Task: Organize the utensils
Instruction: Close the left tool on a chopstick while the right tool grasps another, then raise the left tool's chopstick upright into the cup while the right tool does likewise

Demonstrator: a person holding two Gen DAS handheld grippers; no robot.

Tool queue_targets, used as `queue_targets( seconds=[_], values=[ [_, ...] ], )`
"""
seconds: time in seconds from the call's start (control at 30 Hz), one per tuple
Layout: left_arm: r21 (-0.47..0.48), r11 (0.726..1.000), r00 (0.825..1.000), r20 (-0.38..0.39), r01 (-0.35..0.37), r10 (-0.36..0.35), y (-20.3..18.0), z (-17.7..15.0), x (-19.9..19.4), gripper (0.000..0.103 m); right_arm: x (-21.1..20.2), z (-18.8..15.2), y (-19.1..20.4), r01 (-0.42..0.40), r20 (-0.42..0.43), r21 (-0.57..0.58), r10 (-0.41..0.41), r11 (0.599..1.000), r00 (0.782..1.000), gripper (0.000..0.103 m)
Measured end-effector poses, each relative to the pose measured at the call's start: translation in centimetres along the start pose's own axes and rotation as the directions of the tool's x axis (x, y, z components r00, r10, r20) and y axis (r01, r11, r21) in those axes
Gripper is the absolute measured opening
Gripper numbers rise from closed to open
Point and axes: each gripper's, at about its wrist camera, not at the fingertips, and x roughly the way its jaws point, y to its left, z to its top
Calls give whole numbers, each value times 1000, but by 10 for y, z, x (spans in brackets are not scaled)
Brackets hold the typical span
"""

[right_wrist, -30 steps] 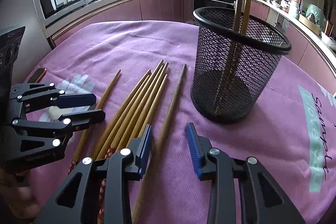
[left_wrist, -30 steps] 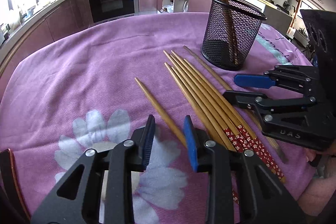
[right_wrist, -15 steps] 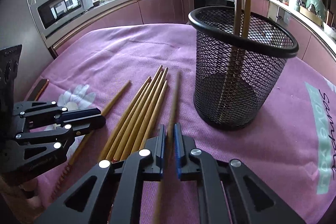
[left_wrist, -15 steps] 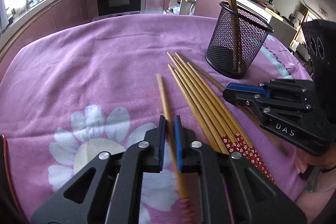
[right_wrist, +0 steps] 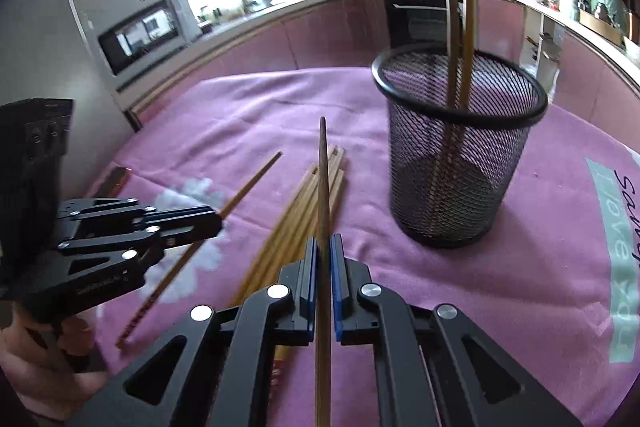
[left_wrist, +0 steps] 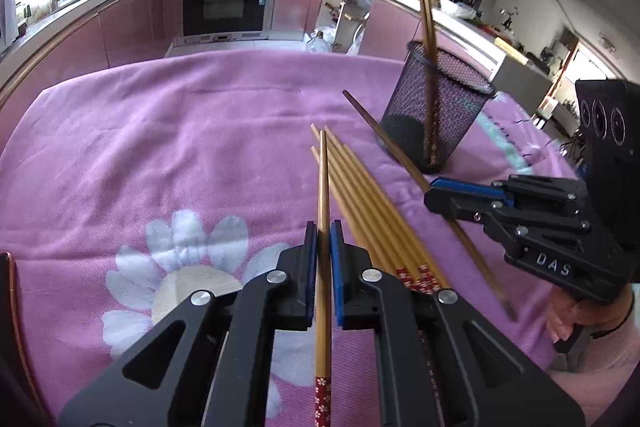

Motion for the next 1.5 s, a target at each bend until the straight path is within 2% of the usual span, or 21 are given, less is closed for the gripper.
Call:
queue_targets(
  seconds=[0.23, 0.57, 0.73, 1.0, 1.17, 1.5],
  values=[
    [7, 995, 993, 65, 99, -99, -8, 12, -31, 7, -28, 4, 3, -71, 71, 15, 70, 997, 995, 5],
    [37, 975, 960, 171, 219, -222, -18, 32, -77, 7, -66, 12, -10, -100, 183, 39, 91, 994, 979, 5],
    [48, 976, 954, 202, 214, -220, -25, 38, -87, 7, -76, 14, -17, -96, 216, 45, 84, 994, 973, 5],
    [55, 983, 959, 214, 176, -184, -33, 47, -84, 7, -91, 20, -23, -87, 259, 33, 76, 996, 963, 5],
    [70, 983, 956, 231, 172, -184, -36, 55, -87, 7, -99, 27, -25, -75, 286, 21, 66, 997, 956, 5],
    [102, 980, 935, 295, 174, -196, -46, 80, -100, 7, -117, 40, -31, -43, 345, 11, 37, 999, 938, 5]
  ],
)
